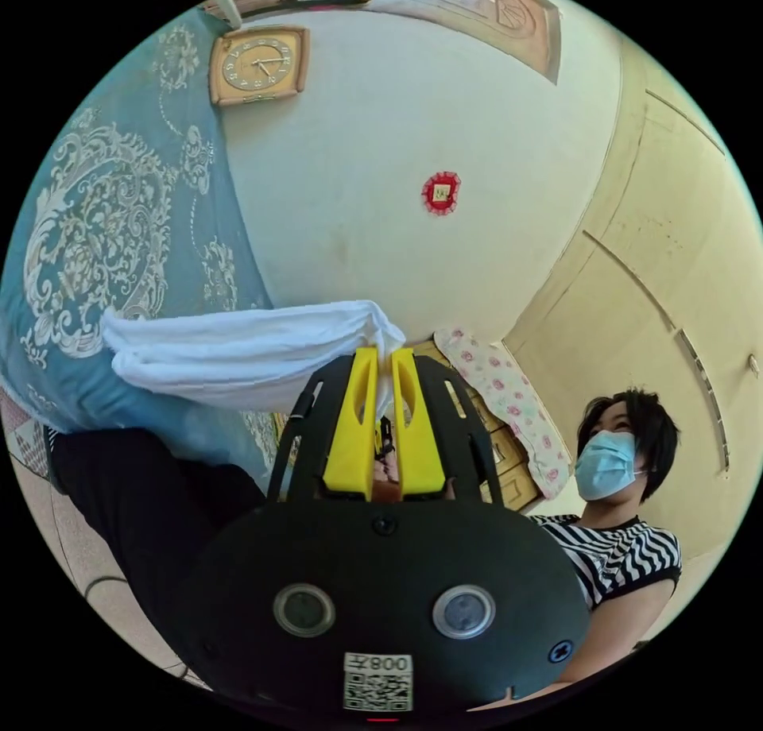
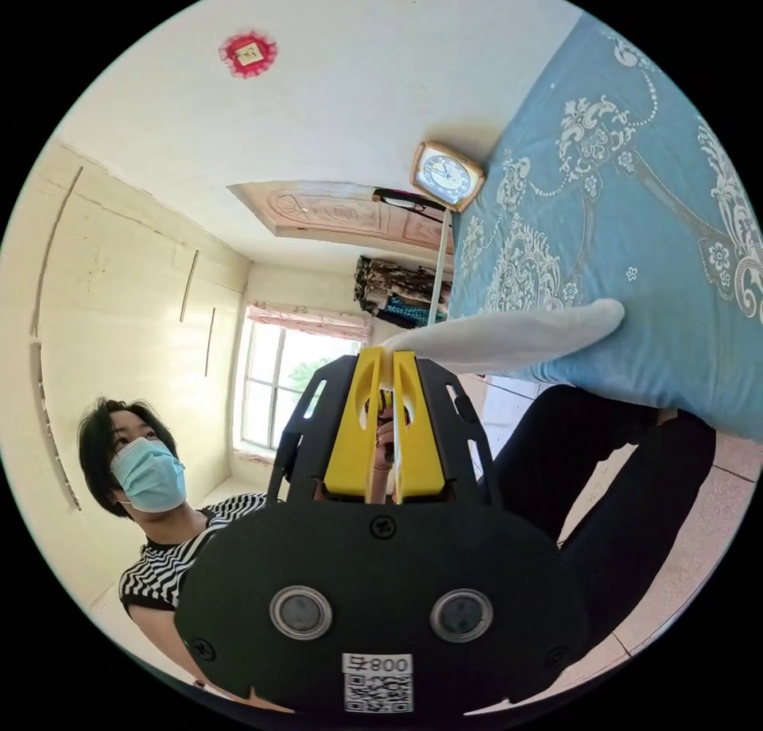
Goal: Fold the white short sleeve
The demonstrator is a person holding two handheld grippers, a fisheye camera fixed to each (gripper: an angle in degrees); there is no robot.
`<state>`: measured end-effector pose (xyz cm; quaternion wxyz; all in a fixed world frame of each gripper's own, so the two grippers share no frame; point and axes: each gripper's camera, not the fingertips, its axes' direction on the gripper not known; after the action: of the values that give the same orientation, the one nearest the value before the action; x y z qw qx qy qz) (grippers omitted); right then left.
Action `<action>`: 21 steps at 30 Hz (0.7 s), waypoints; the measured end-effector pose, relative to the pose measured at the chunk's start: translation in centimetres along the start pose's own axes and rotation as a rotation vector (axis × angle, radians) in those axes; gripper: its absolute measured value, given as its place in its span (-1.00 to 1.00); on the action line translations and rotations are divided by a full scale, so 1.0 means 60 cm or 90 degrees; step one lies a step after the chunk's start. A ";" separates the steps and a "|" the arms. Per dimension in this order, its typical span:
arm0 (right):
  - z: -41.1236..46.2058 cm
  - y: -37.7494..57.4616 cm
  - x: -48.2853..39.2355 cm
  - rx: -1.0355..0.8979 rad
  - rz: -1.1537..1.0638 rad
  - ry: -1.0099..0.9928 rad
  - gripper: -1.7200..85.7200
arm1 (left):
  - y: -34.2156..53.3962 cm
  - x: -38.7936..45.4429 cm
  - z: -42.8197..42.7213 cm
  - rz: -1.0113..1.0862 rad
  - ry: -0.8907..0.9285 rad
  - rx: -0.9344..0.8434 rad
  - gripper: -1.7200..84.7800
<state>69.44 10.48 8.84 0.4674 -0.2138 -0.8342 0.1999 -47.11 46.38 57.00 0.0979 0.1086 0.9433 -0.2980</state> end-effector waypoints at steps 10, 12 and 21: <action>-0.139 0.275 -0.227 0.124 -0.111 0.002 -0.92 | 0.122 -0.093 0.192 0.065 0.060 -0.177 -0.90; -0.166 0.320 -0.259 0.148 -0.120 0.008 -0.92 | 0.143 -0.125 0.229 0.066 0.069 -0.208 -0.90; -0.313 0.447 -0.366 0.257 -0.094 0.078 -0.92 | 0.217 -0.374 0.439 0.023 0.047 -0.361 -0.89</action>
<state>100.62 23.27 -11.65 0.5641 -0.0661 -0.7605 0.3147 -19.07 38.12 34.41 0.0949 0.1043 0.9899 -0.0162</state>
